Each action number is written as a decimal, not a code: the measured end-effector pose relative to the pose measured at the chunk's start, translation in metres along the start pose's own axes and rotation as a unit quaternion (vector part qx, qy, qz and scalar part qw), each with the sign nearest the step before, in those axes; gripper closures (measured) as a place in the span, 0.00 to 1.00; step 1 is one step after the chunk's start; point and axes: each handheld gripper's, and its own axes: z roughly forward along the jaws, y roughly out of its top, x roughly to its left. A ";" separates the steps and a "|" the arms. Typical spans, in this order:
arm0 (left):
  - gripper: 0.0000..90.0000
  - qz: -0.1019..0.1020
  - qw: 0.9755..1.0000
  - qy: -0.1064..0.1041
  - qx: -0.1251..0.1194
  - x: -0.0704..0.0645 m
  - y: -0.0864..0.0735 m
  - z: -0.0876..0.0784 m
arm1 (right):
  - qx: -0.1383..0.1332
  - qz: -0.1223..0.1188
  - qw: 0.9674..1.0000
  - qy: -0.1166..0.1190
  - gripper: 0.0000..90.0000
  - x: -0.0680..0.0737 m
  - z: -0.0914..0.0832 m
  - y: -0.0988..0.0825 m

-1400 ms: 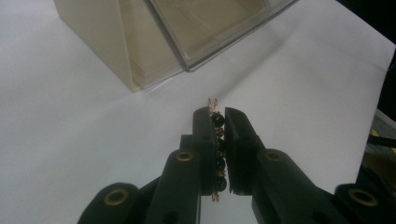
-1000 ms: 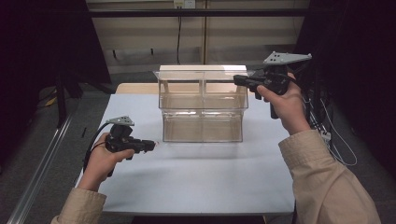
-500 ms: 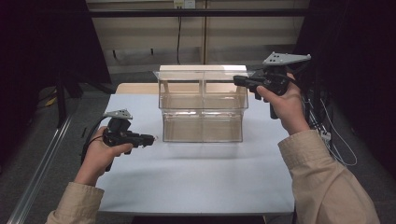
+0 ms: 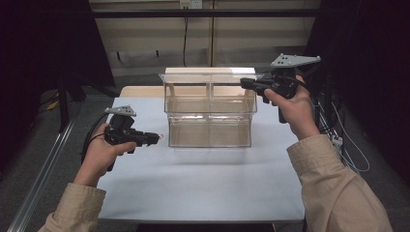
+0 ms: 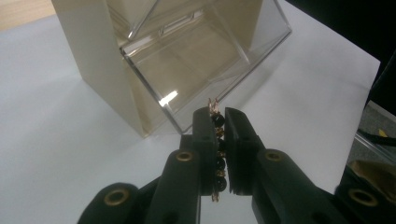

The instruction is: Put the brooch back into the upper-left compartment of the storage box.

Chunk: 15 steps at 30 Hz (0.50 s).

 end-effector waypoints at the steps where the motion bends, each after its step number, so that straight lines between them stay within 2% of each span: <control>1: 0.93 0.003 1.000 0.003 0.002 -0.001 0.001 0.000 | 0.000 -0.001 1.000 0.000 1.00 0.000 0.000 0.000; 3: 0.93 0.005 1.000 0.004 0.003 -0.002 0.004 0.001 | -0.001 0.000 1.000 0.001 1.00 0.000 0.001 0.000; 5: 0.93 0.003 1.000 -0.006 -0.002 -0.003 0.006 0.000 | -0.001 -0.002 1.000 0.000 1.00 0.001 0.001 0.000; 8: 0.93 0.010 1.000 0.003 0.000 -0.005 0.011 -0.001 | -0.002 -0.003 1.000 0.000 1.00 0.002 0.002 0.000; 15: 0.93 0.016 1.000 -0.002 -0.008 -0.011 0.023 -0.005 | -0.005 -0.001 1.000 0.002 1.00 0.003 0.002 0.002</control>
